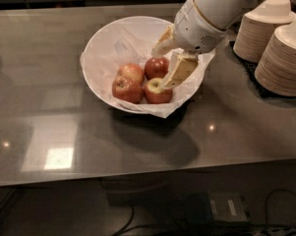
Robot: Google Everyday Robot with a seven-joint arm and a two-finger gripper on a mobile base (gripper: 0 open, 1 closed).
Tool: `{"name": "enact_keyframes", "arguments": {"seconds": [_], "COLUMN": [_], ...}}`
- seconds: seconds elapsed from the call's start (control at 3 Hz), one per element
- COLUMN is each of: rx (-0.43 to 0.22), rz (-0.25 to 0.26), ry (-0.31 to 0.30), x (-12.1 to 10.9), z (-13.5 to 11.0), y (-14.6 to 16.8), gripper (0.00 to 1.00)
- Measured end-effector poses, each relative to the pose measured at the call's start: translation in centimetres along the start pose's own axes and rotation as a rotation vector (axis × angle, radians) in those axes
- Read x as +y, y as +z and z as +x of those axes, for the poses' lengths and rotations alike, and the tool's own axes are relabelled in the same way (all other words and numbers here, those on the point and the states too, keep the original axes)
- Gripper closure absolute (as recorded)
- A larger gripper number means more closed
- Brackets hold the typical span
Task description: Pick apple from white bowl
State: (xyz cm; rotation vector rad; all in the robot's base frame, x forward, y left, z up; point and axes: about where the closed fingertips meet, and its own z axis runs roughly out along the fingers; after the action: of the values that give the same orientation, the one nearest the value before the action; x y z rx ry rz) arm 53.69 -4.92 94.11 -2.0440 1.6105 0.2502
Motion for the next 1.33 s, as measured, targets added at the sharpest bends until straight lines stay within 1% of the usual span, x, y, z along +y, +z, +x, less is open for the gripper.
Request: {"name": "enact_keyframes", "arguments": {"seconds": [0.33,1.0,1.33], "rx": [0.004,0.019,0.026], "rz": [-0.024,-0.098,-0.126], "ry": [0.018,0.080,0.097], "x": [0.1,0.9,1.2], "z": [0.8,3.4,4.2], "y": [1.1,4.0,5.1], "gripper": [0.42,0.42,0.43]}}
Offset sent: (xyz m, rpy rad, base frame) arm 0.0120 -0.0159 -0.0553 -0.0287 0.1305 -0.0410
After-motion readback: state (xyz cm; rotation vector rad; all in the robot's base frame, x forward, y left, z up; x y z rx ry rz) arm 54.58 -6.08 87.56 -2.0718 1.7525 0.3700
